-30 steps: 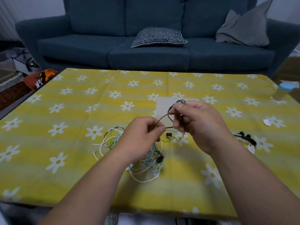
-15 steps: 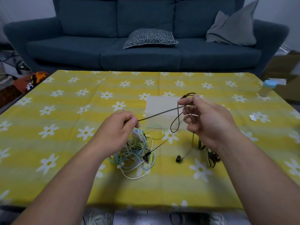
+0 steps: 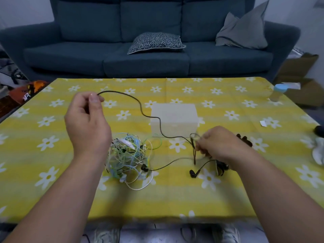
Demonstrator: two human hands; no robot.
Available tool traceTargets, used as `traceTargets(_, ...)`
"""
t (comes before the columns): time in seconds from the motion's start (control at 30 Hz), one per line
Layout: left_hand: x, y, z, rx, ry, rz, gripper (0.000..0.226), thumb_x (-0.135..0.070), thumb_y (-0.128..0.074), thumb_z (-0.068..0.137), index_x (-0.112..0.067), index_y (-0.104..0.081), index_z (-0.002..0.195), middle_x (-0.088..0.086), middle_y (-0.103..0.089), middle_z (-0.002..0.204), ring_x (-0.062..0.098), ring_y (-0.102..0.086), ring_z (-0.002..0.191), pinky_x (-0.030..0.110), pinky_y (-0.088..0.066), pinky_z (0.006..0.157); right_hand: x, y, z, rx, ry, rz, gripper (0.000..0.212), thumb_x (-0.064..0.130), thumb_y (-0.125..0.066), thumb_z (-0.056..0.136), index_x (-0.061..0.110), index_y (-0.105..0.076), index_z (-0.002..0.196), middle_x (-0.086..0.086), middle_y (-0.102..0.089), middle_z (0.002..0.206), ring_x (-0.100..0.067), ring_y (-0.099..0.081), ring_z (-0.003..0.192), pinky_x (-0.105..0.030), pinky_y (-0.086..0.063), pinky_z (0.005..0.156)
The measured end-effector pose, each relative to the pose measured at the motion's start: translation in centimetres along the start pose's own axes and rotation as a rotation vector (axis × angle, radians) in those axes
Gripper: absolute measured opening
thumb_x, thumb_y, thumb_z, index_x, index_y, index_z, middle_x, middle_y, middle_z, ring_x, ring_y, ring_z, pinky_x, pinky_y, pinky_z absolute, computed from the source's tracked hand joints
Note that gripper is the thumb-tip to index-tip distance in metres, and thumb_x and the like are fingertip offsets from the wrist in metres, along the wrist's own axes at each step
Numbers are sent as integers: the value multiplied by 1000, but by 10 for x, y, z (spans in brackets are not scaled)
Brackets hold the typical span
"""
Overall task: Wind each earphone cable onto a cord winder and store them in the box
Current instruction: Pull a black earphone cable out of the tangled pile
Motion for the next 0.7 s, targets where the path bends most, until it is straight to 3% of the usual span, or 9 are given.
traceTargets(0.1,-17,-27,-12,220,-20,-16,19,-21,-52,101,-17,-68,91,-12,-62,76,-5,-47,58,15,-37,56,2,2,-1,-86,2,-245,43,1,-56,79,1,-65,121,-16,-67,122,-31,-64,107,-36,-54,85)
traceTargets(0.2,-22,-55,-32,481,15,-16,16,-15,-61,96,-19,-74,89,-5,-71,83,-3,-58,72,10,-42,63,47,13,-18,-223,301,25,71,1,-56,76,23,-48,142,2,-51,141,-12,-56,115,-18,-44,82)
traceTargets(0.27,-18,-71,-45,630,48,4,14,-12,-63,94,-17,-76,90,-4,-73,87,-2,-62,78,10,-45,68,79,-12,-27,6,490,281,82,9,-58,69,28,-42,147,11,-49,143,0,-51,121,-11,-40,87)
traceTargets(0.33,-16,-84,-57,729,80,-38,16,-5,-62,94,-15,-74,96,-6,-72,86,4,-65,81,16,-49,74,95,-44,-33,247,535,434,74,16,-62,68,24,-51,141,0,-63,128,-3,-58,118,-19,-44,92)
traceTargets(0.37,-12,-87,-61,759,111,-73,20,-1,-59,94,-15,-71,102,-8,-68,82,6,-63,77,18,-48,72,99,-53,-34,283,526,466,55,20,-68,74,23,-62,128,-9,-69,106,-6,-66,101,-25,-48,87)
traceTargets(0.43,-5,-91,-64,790,167,-113,24,2,-55,95,-14,-65,110,-4,-58,74,9,-57,71,19,-46,67,97,-54,-28,201,446,443,11,29,-72,85,19,-74,89,-5,-58,67,-9,-57,61,-36,-53,73)
traceTargets(0.5,6,-91,-63,826,219,-103,21,-3,-56,96,-16,-63,112,2,-54,75,14,-54,72,24,-44,68,91,-51,-18,138,378,563,27,29,-64,94,16,-71,71,4,-46,51,-9,-43,51,-44,-56,77)
traceTargets(0.57,18,-90,-65,901,240,-31,15,-11,-60,95,-17,-65,108,5,-55,77,16,-52,72,28,-44,69,92,-42,-15,110,370,754,33,23,-56,99,14,-68,69,5,-42,51,-10,-42,51,-40,-53,77)
traceTargets(0.7,48,-78,-63,949,115,366,11,-14,-68,90,-24,-69,88,-6,-70,82,10,-65,79,29,-52,79,91,-29,-11,147,341,1156,37,21,-49,102,9,-61,69,-8,-68,83,-24,-65,74,-40,-56,81)
Point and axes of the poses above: each hand's wrist, its own z-axis towards the middle knuckle, its own y-axis out of the back of the hand, x = y × z, the point moved 10 cm from there along z, towards the middle knuckle
